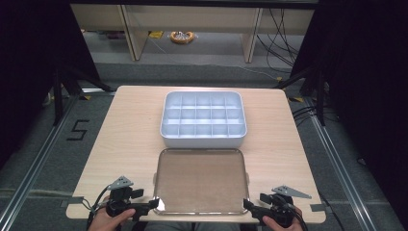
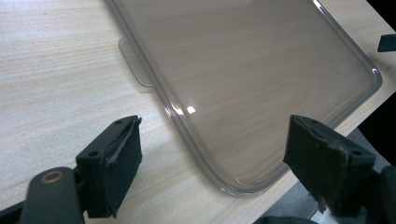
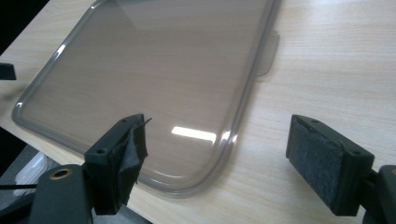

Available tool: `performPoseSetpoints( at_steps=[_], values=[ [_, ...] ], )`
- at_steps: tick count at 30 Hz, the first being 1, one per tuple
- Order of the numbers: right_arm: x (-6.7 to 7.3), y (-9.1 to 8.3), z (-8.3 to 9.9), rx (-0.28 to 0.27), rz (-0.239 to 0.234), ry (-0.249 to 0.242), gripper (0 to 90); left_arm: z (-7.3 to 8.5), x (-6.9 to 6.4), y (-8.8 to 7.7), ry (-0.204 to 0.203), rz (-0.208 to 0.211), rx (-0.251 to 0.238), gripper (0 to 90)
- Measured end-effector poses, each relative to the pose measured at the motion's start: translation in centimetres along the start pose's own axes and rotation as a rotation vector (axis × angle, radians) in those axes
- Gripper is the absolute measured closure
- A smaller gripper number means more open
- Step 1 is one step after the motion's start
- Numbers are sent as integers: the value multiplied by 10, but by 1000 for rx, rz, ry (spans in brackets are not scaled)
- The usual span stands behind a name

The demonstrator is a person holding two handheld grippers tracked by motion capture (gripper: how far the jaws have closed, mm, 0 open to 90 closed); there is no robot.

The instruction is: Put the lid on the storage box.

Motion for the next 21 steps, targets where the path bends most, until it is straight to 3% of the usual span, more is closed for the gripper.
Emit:
performPoseSetpoints(
  at_steps=[1,2,3,5,6,7,10,11,12,17,19,20,21],
  values=[
    [0,-1,1,19,-3,1,216,0,0,0,3,2,4,183],
    [0,-1,1,19,-3,1,216,0,-1,0,0,6,1,183],
    [5,1,0,-1,-35,35,216,0,-1,0,-2,14,-3,183],
    [3,2,0,2,-36,31,216,-2,-3,0,2,21,-12,185],
    [6,1,1,20,-48,90,219,-2,-4,1,14,33,-12,184],
    [4,2,-1,-2,-61,62,221,-2,-4,1,14,38,-14,177],
    [2,3,-1,0,-58,55,221,-3,-3,1,15,30,-20,168],
    [6,2,1,30,-65,111,221,-3,-3,1,18,26,-20,165],
    [3,5,-2,2,-67,71,220,-3,-3,1,18,26,-20,164],
    [7,8,-4,5,-68,82,219,-3,-8,3,17,24,-17,160],
    [6,9,-5,-1,-71,78,219,-2,-12,4,31,4,-11,160],
    [11,7,-4,23,-85,126,219,-1,-14,6,45,-1,-6,160],
    [7,9,-6,0,-82,83,215,-1,-16,8,52,-5,-1,161]
  ],
)
Point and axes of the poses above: each handheld gripper's, and its own axes: y roughly forward along the jaws, z roughly out of its underside, x roughly to its left, the point moved 10 cm from there along y, roughly forward along the jaws, and after that the axes turned 11 degrees about z, right-handed, at the moved point
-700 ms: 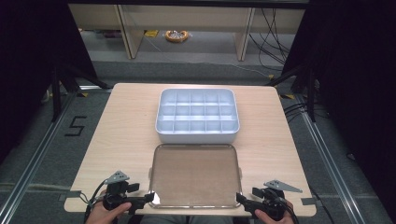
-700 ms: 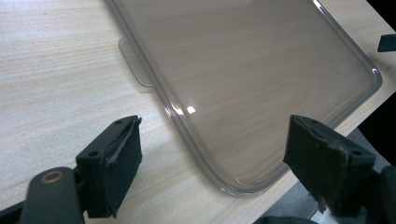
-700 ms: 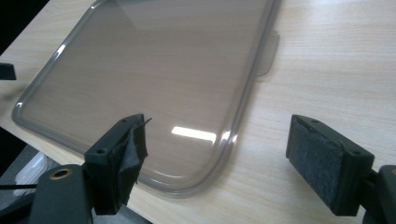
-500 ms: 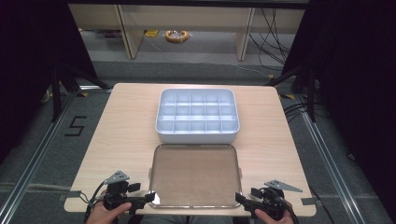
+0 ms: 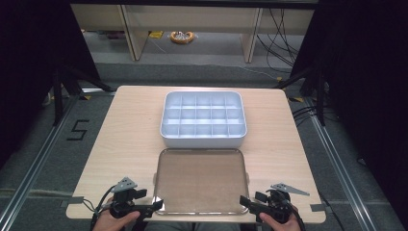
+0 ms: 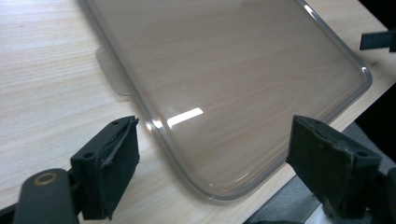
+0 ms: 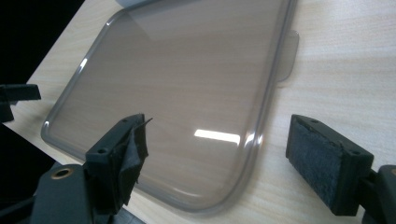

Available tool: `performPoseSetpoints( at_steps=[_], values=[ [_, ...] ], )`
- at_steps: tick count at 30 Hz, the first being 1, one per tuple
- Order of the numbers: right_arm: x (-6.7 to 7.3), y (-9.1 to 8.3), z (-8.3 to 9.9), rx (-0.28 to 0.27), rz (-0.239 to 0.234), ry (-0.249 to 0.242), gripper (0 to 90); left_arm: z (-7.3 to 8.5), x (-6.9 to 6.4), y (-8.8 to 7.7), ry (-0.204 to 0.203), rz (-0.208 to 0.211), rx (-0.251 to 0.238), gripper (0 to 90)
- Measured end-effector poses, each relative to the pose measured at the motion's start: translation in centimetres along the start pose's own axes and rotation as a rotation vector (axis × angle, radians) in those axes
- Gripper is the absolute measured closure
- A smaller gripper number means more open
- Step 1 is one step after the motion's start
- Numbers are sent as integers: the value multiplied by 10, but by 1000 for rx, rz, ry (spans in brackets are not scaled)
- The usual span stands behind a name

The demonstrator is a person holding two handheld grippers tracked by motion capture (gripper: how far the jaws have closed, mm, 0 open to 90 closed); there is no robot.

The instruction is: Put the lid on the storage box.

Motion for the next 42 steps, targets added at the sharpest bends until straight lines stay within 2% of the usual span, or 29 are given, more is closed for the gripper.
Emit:
performPoseSetpoints(
  at_steps=[1,3,4,6,7,8,10,12,13,14,17,19,20,21,22,23,24,25,26,28,29,31,32,33,35,36,37,40,42],
  values=[
    [4,0,0,11,-2,42,213,0,-2,2,1,4,3,162],
    [1,4,-4,-3,-4,4,219,-3,-1,6,-4,-14,-2,177],
    [3,4,-4,10,-3,26,230,-1,2,7,-1,-25,19,182],
    [-1,11,-9,6,17,-8,241,0,7,11,-20,-27,45,216],
    [2,11,-10,26,11,26,248,-2,8,13,-53,-18,27,229],
    [0,16,-14,12,18,-5,254,-3,9,15,-72,-19,26,238],
    [4,20,-19,26,12,-3,281,-1,15,16,-52,-28,67,270],
    [4,21,-20,25,13,-14,286,-2,16,19,-68,-26,65,275],
    [8,22,-17,43,10,24,310,-2,18,20,-70,-25,68,299],
    [8,22,-17,43,10,24,310,-2,19,21,-77,-33,70,299],
    [-1,25,-15,46,35,-12,315,-2,22,22,-70,-37,74,315],
    [-4,30,-15,54,39,11,332,0,22,21,-123,-64,79,349],
    [0,30,-14,70,24,59,317,0,22,21,-109,-54,86,357],
    [-3,33,-16,50,29,21,301,0,22,21,-109,-54,86,366],
    [-2,33,-17,49,25,27,291,-2,25,21,-70,-47,73,370],
    [-2,33,-17,49,25,27,291,-2,25,21,-70,-47,73,373],
    [2,33,-17,60,26,83,292,-2,25,21,-65,-51,71,373],
    [1,33,-17,54,17,97,299,1,24,20,-94,-70,81,380],
    [1,30,-17,55,-14,175,310,1,24,20,-84,-80,72,387],
    [-3,31,-17,29,-25,163,324,1,23,20,-91,-73,77,391],
    [0,27,-15,64,-40,247,343,1,23,20,-94,-74,75,391],
    [-1,25,-14,56,-72,285,385,-1,26,20,-35,-69,70,400],
    [0,22,-12,69,-83,295,405,3,24,18,-83,-84,84,400],
    [-1,22,-12,56,-92,299,425,0,26,19,-30,-65,78,398],
    [7,15,-8,60,-176,313,554,0,25,20,-35,-51,72,398],
    [7,15,-8,60,-176,313,554,0,25,20,-35,-51,72,397],
    [9,13,-7,47,-193,270,571,2,24,19,-18,-44,92,397],
    [16,9,-10,-10,-161,113,595,3,24,19,-12,-59,86,382],
    [19,6,-12,-20,-173,89,596,2,23,19,-19,-47,82,372]
  ],
)
Point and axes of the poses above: each handheld gripper's, and its own axes: y roughly forward along the jaws, z roughly out of its underside, x roughly to its left, the point moved 10 cm from there along y, roughly forward along the jaws, and after that the axes turned 11 degrees about z, right-handed, at the moved point
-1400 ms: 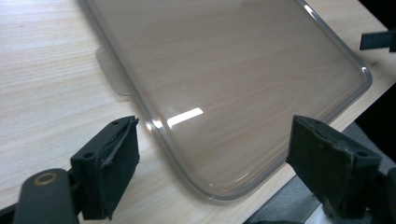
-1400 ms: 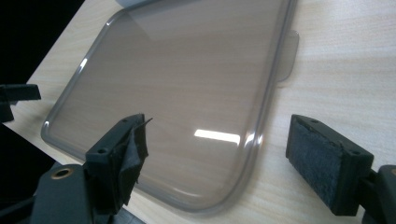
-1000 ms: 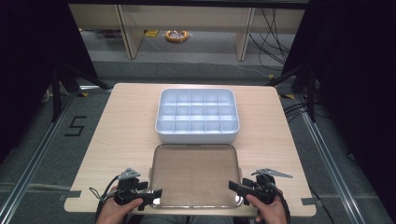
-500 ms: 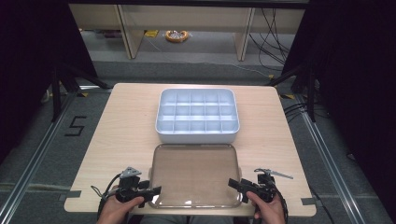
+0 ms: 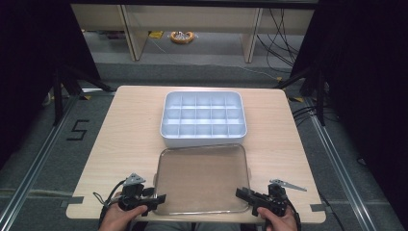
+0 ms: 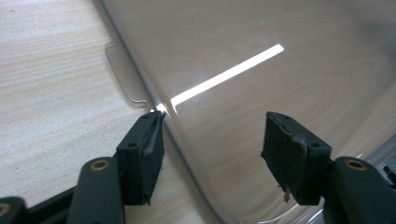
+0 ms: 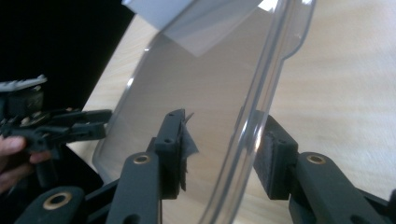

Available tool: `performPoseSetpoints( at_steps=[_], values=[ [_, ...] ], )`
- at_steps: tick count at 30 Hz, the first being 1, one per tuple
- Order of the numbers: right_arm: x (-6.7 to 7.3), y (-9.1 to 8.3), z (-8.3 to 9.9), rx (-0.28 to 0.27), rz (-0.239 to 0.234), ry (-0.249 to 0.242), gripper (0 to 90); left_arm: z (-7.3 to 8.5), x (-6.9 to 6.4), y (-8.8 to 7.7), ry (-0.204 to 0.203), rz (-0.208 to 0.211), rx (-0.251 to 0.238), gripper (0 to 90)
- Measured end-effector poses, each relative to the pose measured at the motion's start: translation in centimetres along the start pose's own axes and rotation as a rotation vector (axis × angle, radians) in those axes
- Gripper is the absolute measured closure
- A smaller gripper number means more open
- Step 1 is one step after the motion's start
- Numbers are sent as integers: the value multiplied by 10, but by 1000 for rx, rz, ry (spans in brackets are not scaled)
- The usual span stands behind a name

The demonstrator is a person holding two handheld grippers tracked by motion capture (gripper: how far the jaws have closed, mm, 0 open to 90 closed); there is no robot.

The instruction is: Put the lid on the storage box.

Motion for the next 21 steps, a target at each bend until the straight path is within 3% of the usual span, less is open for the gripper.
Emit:
performPoseSetpoints(
  at_steps=[3,5,8,9,11,14,16,18,19,21],
  values=[
    [6,-5,-1,-12,-16,-38,600,-1,-3,2,-6,27,-13,322],
    [10,-9,-1,-12,-28,-52,605,-2,-4,3,-9,27,-18,302],
    [14,-12,-7,-51,-39,-122,608,0,-3,2,2,18,-5,282],
    [17,-14,-6,-43,-43,-112,609,0,-3,2,2,18,-5,274],
    [17,-15,-8,-57,-47,-142,610,-1,-3,3,-3,20,-7,269],
    [23,-17,-9,-60,-55,-129,610,-1,-3,3,-1,23,-9,269],
    [26,-20,-12,-75,-54,-185,610,-2,-4,3,-11,27,-24,267],
    [32,-24,-13,-71,-63,-185,610,-1,-2,2,-4,25,-8,266],
    [30,-23,-16,-102,-61,-243,611,-2,-1,2,-5,19,-15,265],
    [31,-24,-16,-103,-64,-248,613,-2,-3,2,-14,29,-25,263]
  ],
)
Point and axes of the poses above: each handheld gripper's, and its own axes: y roughly forward along the jaws, z roughly out of its underside, x roughly to its left, the point moved 10 cm from there along y, roughly forward along the jaws, and after that the axes turned 11 degrees about z, right-handed, at the moved point
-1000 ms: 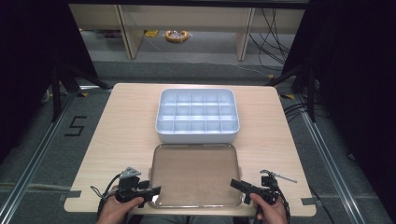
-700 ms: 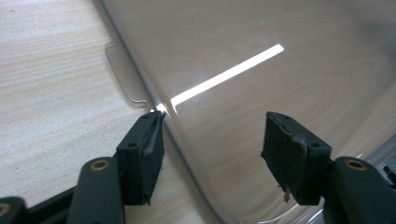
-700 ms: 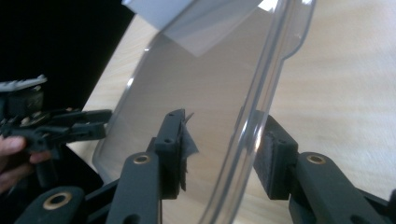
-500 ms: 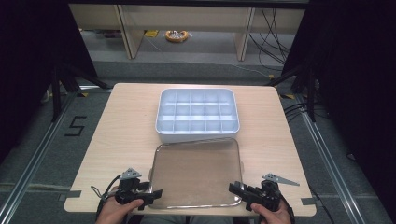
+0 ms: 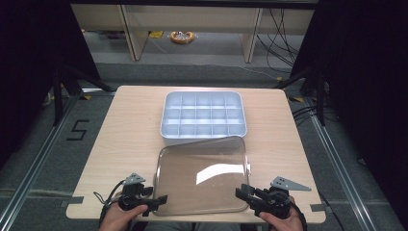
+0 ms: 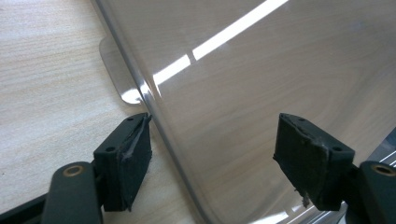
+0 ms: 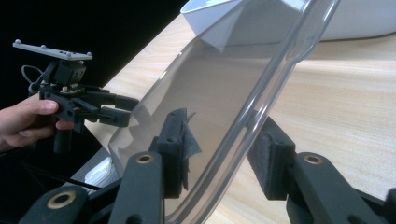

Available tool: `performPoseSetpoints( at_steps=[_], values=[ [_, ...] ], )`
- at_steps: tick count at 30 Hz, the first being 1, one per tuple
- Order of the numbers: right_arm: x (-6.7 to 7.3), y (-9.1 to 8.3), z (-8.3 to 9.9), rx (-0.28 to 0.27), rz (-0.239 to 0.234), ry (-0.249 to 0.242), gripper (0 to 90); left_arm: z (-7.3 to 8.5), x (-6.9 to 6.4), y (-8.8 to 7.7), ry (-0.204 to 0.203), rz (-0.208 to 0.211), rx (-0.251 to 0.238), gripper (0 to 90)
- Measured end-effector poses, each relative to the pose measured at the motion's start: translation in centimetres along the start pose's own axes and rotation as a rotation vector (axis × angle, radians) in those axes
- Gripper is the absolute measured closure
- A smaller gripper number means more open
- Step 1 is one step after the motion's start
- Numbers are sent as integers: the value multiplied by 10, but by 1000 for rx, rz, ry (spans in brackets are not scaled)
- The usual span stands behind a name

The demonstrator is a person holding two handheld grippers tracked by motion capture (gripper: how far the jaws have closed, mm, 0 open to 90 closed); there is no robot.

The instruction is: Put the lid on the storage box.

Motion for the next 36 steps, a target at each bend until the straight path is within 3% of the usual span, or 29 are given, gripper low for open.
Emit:
performPoseSetpoints(
  at_steps=[2,3,4,5,6,7,8,9,10,12,14,16,17,18,19,23,26,28,29,31,32,33,36],
  values=[
    [2,-1,-1,-6,-11,-8,613,0,0,0,14,-2,5,258],
    [5,-3,-1,-1,-13,10,612,0,0,0,17,-3,0,260],
    [1,-3,-2,-16,-13,-31,612,0,0,0,17,-3,0,260],
    [2,-4,-2,-19,-32,-28,612,0,0,1,16,0,0,260],
    [0,-4,0,-11,-20,-38,613,-1,0,1,0,8,-10,260],
    [3,-6,2,9,-31,-10,614,-2,-1,2,2,12,-10,260],
    [1,-5,0,-14,-29,-46,614,-2,-1,2,2,12,-10,261],
    [3,-6,2,-1,-26,-49,614,0,0,1,19,14,15,260],
    [3,-7,0,-15,-30,-75,614,-2,-1,3,-7,20,-15,259],
    [3,-8,0,-15,-29,-85,613,-2,-1,3,-3,27,-13,260],
    [2,-10,4,13,-20,-54,614,-3,-3,4,-11,39,-17,271],
    [0,-10,5,5,-33,-79,614,-3,-3,4,-13,38,-16,272],
    [0,-10,5,5,-33,-79,614,-3,-3,4,-11,42,-13,272],
    [1,-10,7,19,-24,-46,613,-3,-3,5,-12,43,-13,272],
    [-1,-10,6,8,-32,-67,612,-3,-3,5,-15,43,-15,274],
    [-10,-9,9,26,-6,-55,606,-5,-2,5,-40,55,-30,351],
    [-16,-7,12,39,11,-61,589,-7,-1,6,-94,90,-55,381],
    [-21,-4,18,73,24,-37,579,-8,0,6,-115,110,-59,386],
    [-19,-5,20,98,28,7,577,-10,0,8,-122,121,-62,383],
    [-23,-4,21,109,47,-4,575,-10,0,8,-123,123,-63,389],
    [-24,-2,20,92,35,-25,571,-10,1,8,-117,115,-62,403],
    [-29,0,21,94,66,-40,564,-11,2,8,-113,101,-66,433],
    [-40,3,26,118,102,-47,563,-10,5,6,-112,93,-72,498]
  ],
)
Point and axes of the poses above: each handheld gripper's, and its own axes: y roughly forward along the jaws, z roughly out of its underside, x roughly to its left, the point moved 10 cm from there along y, roughly forward along the jaws, and after that the axes turned 11 degrees about z, right-handed, at the moved point
